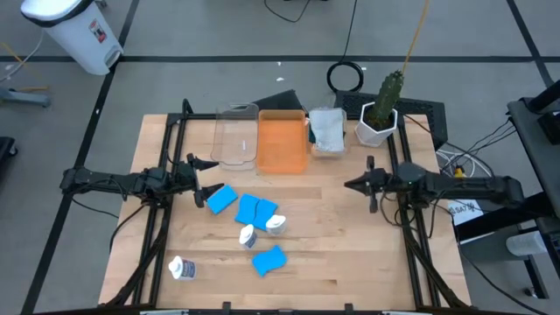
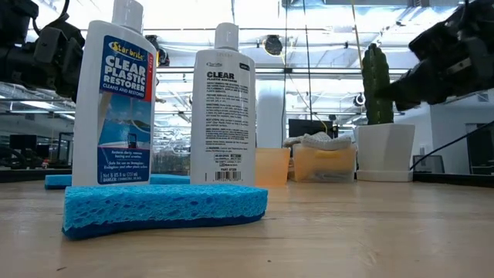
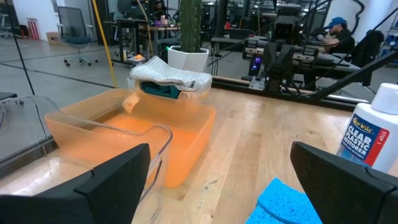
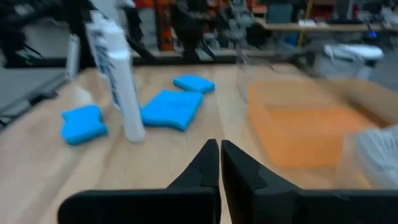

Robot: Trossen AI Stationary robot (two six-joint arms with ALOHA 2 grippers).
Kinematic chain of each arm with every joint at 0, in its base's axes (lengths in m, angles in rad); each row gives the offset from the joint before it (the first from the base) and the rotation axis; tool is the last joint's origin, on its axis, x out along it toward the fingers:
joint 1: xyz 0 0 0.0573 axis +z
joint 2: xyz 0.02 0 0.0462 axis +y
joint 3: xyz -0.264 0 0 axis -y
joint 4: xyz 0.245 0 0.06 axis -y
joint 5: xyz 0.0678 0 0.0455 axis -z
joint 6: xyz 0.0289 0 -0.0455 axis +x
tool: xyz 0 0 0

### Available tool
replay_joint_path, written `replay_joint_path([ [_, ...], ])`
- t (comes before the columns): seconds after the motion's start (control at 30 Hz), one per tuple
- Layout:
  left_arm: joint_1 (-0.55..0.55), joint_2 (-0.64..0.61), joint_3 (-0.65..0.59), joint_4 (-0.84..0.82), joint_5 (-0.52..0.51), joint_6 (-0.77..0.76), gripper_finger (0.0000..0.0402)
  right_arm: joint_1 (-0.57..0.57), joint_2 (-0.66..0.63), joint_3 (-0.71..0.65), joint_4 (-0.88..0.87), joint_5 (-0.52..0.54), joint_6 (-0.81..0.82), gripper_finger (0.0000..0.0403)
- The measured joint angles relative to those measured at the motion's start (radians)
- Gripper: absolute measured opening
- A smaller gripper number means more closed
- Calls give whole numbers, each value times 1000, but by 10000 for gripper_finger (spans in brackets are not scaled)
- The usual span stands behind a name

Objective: Pick & Place Kitchen Items
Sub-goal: Put the white plastic restorer bottle into the orange bin

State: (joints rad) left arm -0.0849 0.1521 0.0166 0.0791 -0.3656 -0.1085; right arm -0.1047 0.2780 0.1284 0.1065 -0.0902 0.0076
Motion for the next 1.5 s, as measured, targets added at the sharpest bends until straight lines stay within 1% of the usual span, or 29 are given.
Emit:
replay_joint_path([
  [0.1, 0, 0, 0, 0, 0, 0, 395, 0, -56, -2, -11, -53, 7, 0],
  [0.2, 0, 0, 0, 0, 0, 0, 395, 0, -114, -41, -10, -92, 34, 0],
  [0.33, 0, 0, 0, 0, 0, 0, 395, 0, -195, -110, 12, -93, 59, 0],
  [0.4, 0, 0, 0, 0, 0, 0, 395, 0, -216, -109, -19, -95, 58, 0],
  [0.5, 0, 0, 0, 0, 0, 0, 395, 0, -245, -109, 1, -94, 59, 0],
  [0.6, 0, 0, 0, 0, 0, 0, 395, 0, -249, -110, -11, -95, 47, 0],
  [0.77, 0, 0, 0, 0, 0, 0, 395, 0, -249, -111, -8, -94, -46, 0],
  [0.87, 0, 0, 0, 0, 0, 0, 395, 0, -249, -111, -7, -94, -76, 0],
  [1.1, 0, 0, 0, 21, -1, -1, 395, 0, -249, -112, -7, -94, -80, 0],
  [1.17, 0, 0, 0, 47, 1, -31, 395, 0, -249, -113, -7, -94, -80, 0],
  [1.33, 0, 0, 0, 103, -4, -173, 395, 0, -249, -113, -7, -94, -80, 0],
  [1.5, 0, 0, 0, 124, -10, -274, 395, 0, -249, -113, -7, -95, -80, 0],
])
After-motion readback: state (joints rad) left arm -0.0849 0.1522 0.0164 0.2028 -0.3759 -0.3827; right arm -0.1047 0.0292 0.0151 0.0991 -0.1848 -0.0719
